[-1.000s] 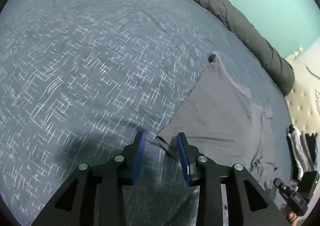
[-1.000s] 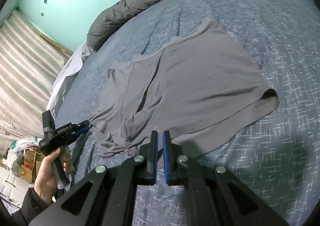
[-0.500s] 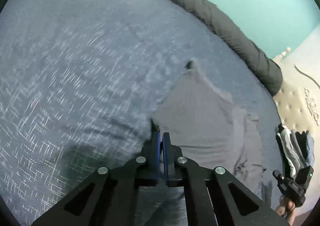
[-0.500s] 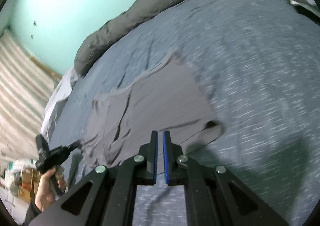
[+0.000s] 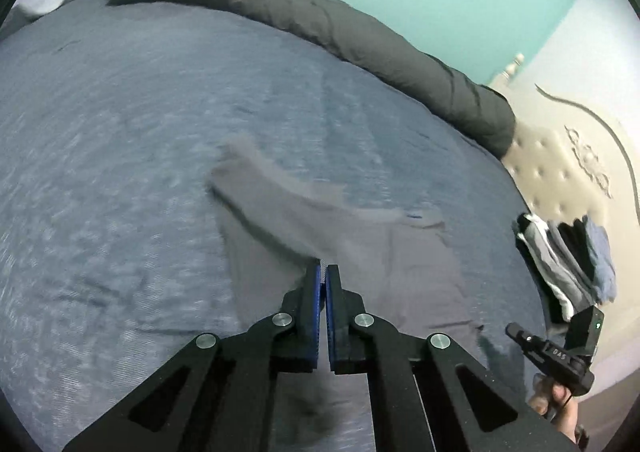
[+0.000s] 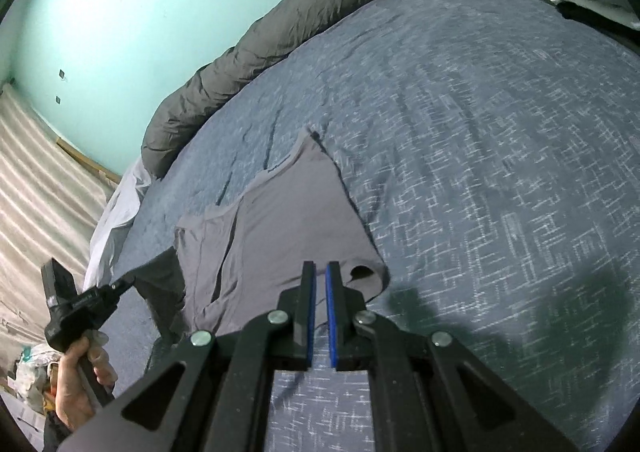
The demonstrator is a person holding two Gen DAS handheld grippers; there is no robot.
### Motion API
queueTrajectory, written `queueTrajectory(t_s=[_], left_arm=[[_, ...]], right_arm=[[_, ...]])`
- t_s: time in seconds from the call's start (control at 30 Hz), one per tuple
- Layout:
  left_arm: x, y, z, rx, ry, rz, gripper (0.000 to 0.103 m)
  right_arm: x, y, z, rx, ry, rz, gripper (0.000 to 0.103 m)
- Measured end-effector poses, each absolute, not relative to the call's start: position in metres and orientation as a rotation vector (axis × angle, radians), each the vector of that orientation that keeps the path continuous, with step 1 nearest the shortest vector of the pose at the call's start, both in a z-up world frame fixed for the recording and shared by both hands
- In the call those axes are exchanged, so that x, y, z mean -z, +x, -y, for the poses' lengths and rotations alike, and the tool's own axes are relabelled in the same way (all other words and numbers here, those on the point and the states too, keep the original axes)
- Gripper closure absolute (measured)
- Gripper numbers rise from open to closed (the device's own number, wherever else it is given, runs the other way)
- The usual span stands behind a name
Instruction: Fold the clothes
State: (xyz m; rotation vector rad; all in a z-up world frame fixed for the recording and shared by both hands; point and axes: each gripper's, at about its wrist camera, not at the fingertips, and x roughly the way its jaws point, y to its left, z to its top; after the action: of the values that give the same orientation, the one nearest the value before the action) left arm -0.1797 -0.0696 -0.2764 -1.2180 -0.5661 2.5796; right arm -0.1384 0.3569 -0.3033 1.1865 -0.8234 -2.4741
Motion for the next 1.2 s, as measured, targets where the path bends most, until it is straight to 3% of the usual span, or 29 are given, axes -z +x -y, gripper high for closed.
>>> queueTrajectory(t_s=[0.3, 0.5, 0.8, 0.87, 0.93, 0.97, 1.1, 1.2], left_arm=[[0.248, -0.213, -0.082, -2.415, -1.21, 0.303, 0.101], [0.305, -0.225, -0.19, -2.234, -1.36, 0.135, 0.101], [0.329, -0.216, -0.216, -2.203, -1.411, 0.035, 0.1], [0.325, -0.217, -0.208, -2.213, -1.403, 0.042, 0.097], [0.317, -0.214, -0.193, -2.234, -1.394, 0.068, 0.073], [0.313, -0.213, -0.185, -2.243, -1.384, 0.085, 0.069], [0.301, -0.211, -0.151, -2.299, -1.372, 0.085, 0.064], [0.301, -0.212, -0.127, -2.328, -1.385, 0.105, 0.064]], right_arm=[[0.304, -0.138, -0.384, 2.458, 1.162, 0.919, 0.099], [0.306, -0.138, -0.4, 2.438, 1.16, 0.982, 0.099], [0.311, -0.142, -0.394, 2.383, 1.172, 0.984, 0.099], [0.31, -0.145, -0.389, 2.372, 1.173, 0.969, 0.099], [0.31, -0.147, -0.383, 2.362, 1.173, 0.959, 0.099], [0.31, -0.148, -0.38, 2.355, 1.175, 0.955, 0.099], [0.31, -0.154, -0.369, 2.335, 1.175, 0.942, 0.099], [0.312, -0.16, -0.363, 2.346, 1.189, 0.926, 0.077]])
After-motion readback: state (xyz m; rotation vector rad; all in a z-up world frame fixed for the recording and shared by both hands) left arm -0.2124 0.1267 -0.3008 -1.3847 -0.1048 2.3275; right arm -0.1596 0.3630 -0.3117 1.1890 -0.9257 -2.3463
